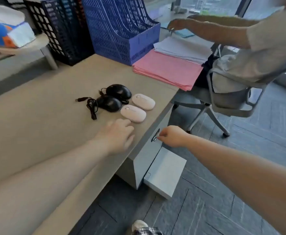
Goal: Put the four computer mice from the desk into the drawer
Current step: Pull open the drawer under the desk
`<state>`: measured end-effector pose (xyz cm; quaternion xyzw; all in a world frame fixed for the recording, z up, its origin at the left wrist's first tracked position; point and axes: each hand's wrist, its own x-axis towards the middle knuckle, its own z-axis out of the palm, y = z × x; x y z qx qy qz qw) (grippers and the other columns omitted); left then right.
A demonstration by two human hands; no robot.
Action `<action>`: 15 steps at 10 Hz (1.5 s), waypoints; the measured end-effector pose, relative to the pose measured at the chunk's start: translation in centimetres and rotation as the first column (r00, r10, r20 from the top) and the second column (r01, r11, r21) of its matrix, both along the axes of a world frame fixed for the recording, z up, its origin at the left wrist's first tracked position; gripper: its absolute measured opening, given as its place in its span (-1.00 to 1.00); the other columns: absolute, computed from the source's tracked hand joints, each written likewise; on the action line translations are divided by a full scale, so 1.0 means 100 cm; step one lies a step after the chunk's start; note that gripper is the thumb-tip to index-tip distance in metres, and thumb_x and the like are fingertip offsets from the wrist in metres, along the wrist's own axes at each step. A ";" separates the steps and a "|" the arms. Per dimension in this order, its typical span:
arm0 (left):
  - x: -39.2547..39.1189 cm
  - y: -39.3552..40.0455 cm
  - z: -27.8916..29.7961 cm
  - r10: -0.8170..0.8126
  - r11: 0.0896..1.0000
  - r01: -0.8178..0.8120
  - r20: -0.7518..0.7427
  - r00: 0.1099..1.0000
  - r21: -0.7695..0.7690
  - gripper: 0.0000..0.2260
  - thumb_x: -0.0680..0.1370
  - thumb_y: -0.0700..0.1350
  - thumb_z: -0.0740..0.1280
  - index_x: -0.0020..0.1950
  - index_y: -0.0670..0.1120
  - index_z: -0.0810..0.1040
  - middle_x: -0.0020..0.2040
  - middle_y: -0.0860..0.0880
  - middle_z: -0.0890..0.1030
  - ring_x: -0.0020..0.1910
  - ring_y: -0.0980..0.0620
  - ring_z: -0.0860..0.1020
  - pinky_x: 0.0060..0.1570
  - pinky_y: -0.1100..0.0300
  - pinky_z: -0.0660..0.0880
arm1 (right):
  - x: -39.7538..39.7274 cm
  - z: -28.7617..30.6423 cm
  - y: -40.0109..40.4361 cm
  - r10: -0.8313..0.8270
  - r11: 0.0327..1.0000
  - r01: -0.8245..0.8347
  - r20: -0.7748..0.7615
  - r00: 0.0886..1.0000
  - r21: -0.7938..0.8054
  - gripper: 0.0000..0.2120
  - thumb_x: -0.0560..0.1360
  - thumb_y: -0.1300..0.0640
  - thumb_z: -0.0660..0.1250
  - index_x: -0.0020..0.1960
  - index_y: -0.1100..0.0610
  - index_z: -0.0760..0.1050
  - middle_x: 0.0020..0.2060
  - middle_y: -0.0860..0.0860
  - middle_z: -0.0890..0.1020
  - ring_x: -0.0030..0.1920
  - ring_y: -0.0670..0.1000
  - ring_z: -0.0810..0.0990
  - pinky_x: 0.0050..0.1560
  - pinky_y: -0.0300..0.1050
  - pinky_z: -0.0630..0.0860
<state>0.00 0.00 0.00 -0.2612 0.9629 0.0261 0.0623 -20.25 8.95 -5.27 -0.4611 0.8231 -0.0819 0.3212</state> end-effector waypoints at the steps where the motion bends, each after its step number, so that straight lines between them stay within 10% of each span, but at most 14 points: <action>1: 0.003 -0.005 -0.026 0.083 0.995 -0.074 -0.132 0.988 0.071 -0.45 0.49 0.15 0.00 0.21 -0.16 0.55 0.24 -0.11 0.53 0.21 -0.12 0.48 0.15 -0.08 0.48 | -0.004 -0.035 -0.005 -0.051 0.999 0.051 -0.013 0.999 -0.006 -0.66 0.59 0.13 0.15 0.15 0.35 0.56 0.13 0.22 0.64 0.16 0.21 0.58 0.14 0.00 0.52; 4: 0.010 0.017 -0.074 0.282 0.959 -0.261 -0.375 0.883 0.109 -0.58 0.61 0.07 0.16 0.41 -0.07 0.43 0.45 0.02 0.38 0.39 0.01 0.35 0.29 0.14 0.31 | -0.004 -0.111 -0.030 -0.124 0.992 0.124 0.076 0.989 0.004 -0.68 0.59 0.33 0.11 0.29 0.33 0.46 0.09 0.18 0.59 -0.05 0.17 0.51 -0.09 -0.07 0.46; 6: 0.008 0.019 -0.073 0.278 0.960 -0.270 -0.361 0.890 0.074 -0.55 0.57 0.09 0.13 0.38 -0.07 0.47 0.41 0.00 0.42 0.38 0.02 0.37 0.26 0.18 0.30 | 0.002 -0.129 -0.036 -0.417 0.848 0.521 0.486 0.768 -0.095 -0.61 0.59 0.20 0.07 0.37 0.26 0.39 0.31 0.22 0.51 -0.33 -0.07 0.41 -0.31 -0.28 0.41; 9: 0.008 0.023 -0.069 0.294 0.955 -0.290 -0.347 0.891 0.064 -0.50 0.50 0.11 0.07 0.37 -0.04 0.48 0.40 0.02 0.44 0.36 0.01 0.39 0.25 0.12 0.36 | -0.005 -0.118 -0.027 -0.412 0.897 0.437 0.470 0.781 0.060 -0.64 0.60 0.20 0.07 0.35 0.26 0.40 0.10 0.16 0.58 -0.02 0.05 0.42 -0.01 -0.07 0.39; 10: 0.008 0.022 -0.069 0.299 0.952 -0.301 -0.339 0.892 0.050 -0.55 0.56 0.08 0.10 0.38 -0.03 0.47 0.42 0.03 0.43 0.38 0.02 0.38 0.27 0.12 0.36 | -0.016 -0.109 -0.016 -0.418 0.909 0.378 0.390 0.821 0.179 -0.78 0.61 0.16 0.11 0.15 0.22 0.44 -0.12 0.07 0.57 -0.08 0.02 0.51 0.07 -0.05 0.50; 11: 0.007 0.024 -0.069 0.282 0.957 -0.291 -0.325 0.903 0.023 -0.57 0.58 0.06 0.09 0.40 -0.03 0.44 0.45 0.04 0.40 0.40 0.01 0.37 0.28 0.07 0.40 | -0.029 -0.108 -0.002 -0.159 0.985 0.147 -0.135 0.978 -0.091 -0.71 0.56 0.22 0.14 0.26 0.22 0.40 0.22 0.15 0.52 0.28 0.17 0.45 0.19 0.00 0.48; 12: 0.005 0.026 -0.067 0.281 0.955 -0.296 -0.258 0.924 -0.021 -0.61 0.63 0.01 0.09 0.44 -0.03 0.38 0.47 0.05 0.37 0.42 0.01 0.35 0.26 0.02 0.44 | -0.030 -0.104 0.003 -0.109 0.891 -0.015 -0.247 0.963 -0.454 -0.58 0.54 0.23 0.10 0.40 0.13 0.37 0.43 0.06 0.39 0.49 0.12 0.22 0.44 0.06 0.30; 15: -0.011 0.039 -0.051 0.400 0.916 -0.399 -0.048 0.915 0.033 -0.60 0.65 0.04 0.00 0.39 -0.12 0.35 0.46 -0.01 0.34 0.39 -0.09 0.35 0.25 -0.03 0.37 | -0.026 -0.086 0.006 0.201 0.971 -0.234 -0.386 0.900 -0.041 -0.63 0.59 0.04 0.06 -0.04 0.18 0.59 -0.21 0.04 0.58 -0.20 0.07 0.57 -0.21 -0.11 0.53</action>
